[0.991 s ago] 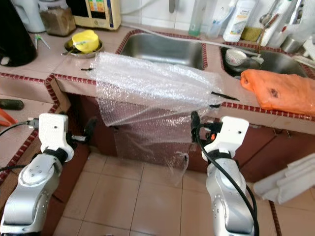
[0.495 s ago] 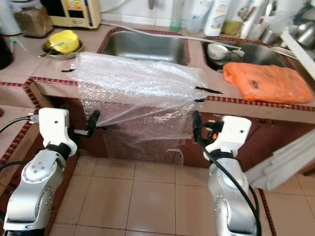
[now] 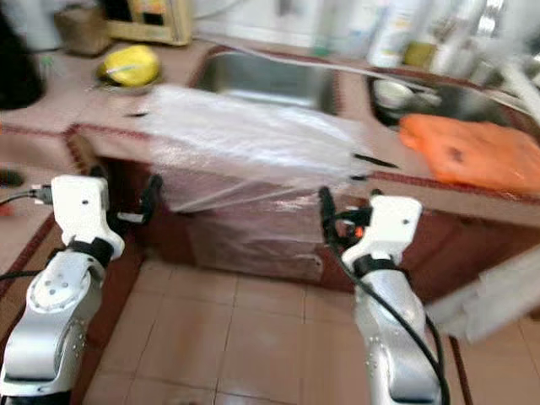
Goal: Kitchen organization
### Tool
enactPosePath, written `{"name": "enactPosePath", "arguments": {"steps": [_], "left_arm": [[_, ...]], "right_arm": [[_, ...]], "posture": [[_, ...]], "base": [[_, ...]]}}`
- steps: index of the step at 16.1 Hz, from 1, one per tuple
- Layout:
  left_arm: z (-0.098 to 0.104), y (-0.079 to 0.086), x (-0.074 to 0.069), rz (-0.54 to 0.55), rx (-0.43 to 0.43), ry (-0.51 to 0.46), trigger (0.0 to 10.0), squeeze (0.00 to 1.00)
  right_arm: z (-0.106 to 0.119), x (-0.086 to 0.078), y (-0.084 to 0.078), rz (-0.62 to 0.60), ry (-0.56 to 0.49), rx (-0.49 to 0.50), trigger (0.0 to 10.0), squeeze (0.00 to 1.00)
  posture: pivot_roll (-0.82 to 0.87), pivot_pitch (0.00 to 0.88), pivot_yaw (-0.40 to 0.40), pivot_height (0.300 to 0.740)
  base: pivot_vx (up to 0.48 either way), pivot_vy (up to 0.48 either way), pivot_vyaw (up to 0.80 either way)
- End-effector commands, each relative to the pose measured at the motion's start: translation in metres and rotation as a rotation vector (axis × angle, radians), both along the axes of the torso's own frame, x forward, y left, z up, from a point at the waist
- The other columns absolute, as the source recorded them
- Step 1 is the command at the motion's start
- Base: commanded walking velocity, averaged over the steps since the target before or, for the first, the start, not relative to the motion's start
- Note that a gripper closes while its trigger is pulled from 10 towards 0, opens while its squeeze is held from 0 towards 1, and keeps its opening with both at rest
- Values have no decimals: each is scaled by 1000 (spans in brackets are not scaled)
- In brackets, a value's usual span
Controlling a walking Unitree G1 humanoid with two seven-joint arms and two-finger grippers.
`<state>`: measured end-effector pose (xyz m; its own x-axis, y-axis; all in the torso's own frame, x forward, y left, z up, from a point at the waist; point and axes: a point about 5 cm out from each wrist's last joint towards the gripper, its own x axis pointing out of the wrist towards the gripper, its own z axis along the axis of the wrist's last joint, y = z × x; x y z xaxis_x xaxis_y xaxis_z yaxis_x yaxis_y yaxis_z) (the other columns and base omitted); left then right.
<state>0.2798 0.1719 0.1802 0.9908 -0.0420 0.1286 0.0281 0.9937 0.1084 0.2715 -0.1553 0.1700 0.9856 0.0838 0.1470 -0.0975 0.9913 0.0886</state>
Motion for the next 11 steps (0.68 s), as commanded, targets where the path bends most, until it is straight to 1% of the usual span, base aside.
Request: {"name": "enactPosePath", "arguments": {"steps": [1, 2, 3, 4, 9, 11], "left_arm": [[0, 0, -3, 1, 2, -4, 10000, 0], [-1, -1, -3, -1, -5, 0, 10000, 0], [-1, -2, -4, -10, -6, 3, 10000, 0], [-1, -3, -4, -18, -7, 5, 10000, 0], [0, -8, -4, -63, -20, -2, 10000, 0], [1, -10, -4, -77, -29, -12, 10000, 0]], "right_arm": [[5, -2, 1, 12, -26, -8, 10000, 0], [5, -2, 2, 19, -23, -13, 10000, 0], [6, -2, 2, 22, -29, 8, 10000, 0], [7, -2, 1, 20, -31, 31, 10000, 0], [7, -3, 1, 16, -29, 19, 10000, 0], [8, -3, 2, 29, -35, 8, 10000, 0]], "posture": [[73, 118, -68, 740], [71, 119, -69, 740], [73, 120, -70, 740], [70, 122, -70, 740], [66, 121, -73, 740], [66, 118, -78, 740]], "base": [[0, 0, 719], [0, 0, 712], [0, 0, 712], [0, 0, 0], [0, 0, 0], [262, 0, 0]]}}
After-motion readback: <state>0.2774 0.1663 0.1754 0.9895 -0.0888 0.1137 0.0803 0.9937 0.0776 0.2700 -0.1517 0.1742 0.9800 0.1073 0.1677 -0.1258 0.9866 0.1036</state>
